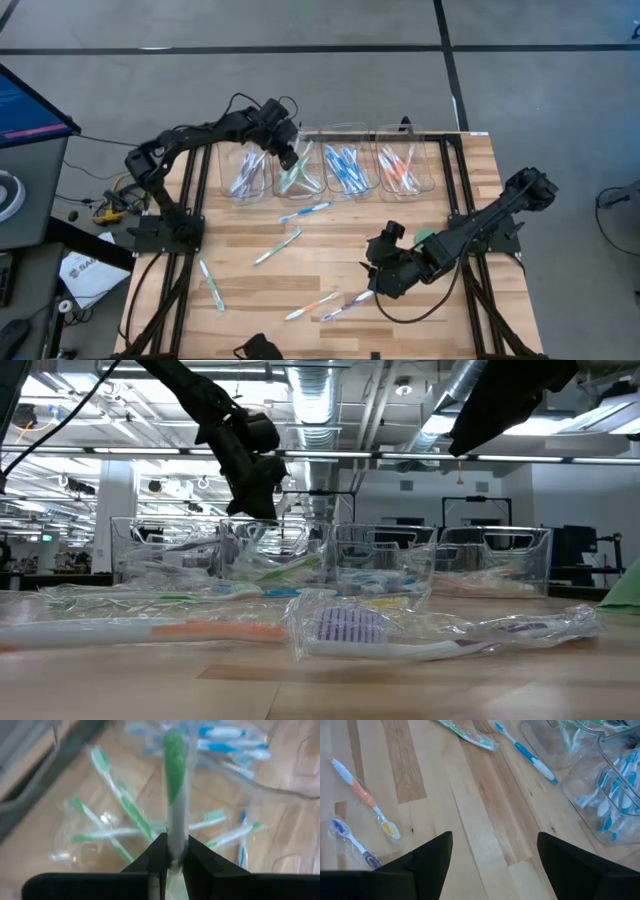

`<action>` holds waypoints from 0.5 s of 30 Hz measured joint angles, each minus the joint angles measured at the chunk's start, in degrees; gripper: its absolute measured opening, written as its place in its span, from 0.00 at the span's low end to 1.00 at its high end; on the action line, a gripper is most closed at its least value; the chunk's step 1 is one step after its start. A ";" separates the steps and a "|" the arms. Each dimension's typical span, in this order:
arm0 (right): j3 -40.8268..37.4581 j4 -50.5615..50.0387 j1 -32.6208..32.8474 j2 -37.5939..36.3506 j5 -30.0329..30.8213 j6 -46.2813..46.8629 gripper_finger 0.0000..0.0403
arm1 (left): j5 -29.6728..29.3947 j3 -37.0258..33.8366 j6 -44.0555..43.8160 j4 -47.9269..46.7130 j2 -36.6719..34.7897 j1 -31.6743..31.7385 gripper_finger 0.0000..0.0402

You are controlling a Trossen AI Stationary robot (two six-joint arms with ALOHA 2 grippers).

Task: Pick & Place Toothbrushes
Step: Put the green toothbrush into the middle left transparent bin

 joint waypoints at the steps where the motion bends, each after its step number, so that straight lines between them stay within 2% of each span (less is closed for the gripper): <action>1: 0.00 0.00 -0.03 0.00 0.02 0.02 0.71 | 0.03 -0.01 -0.01 -0.67 0.25 0.00 0.11; 15: -0.02 -0.45 -0.05 0.00 0.18 -1.36 0.71 | 0.03 -0.58 -0.22 -1.52 0.16 -0.72 0.37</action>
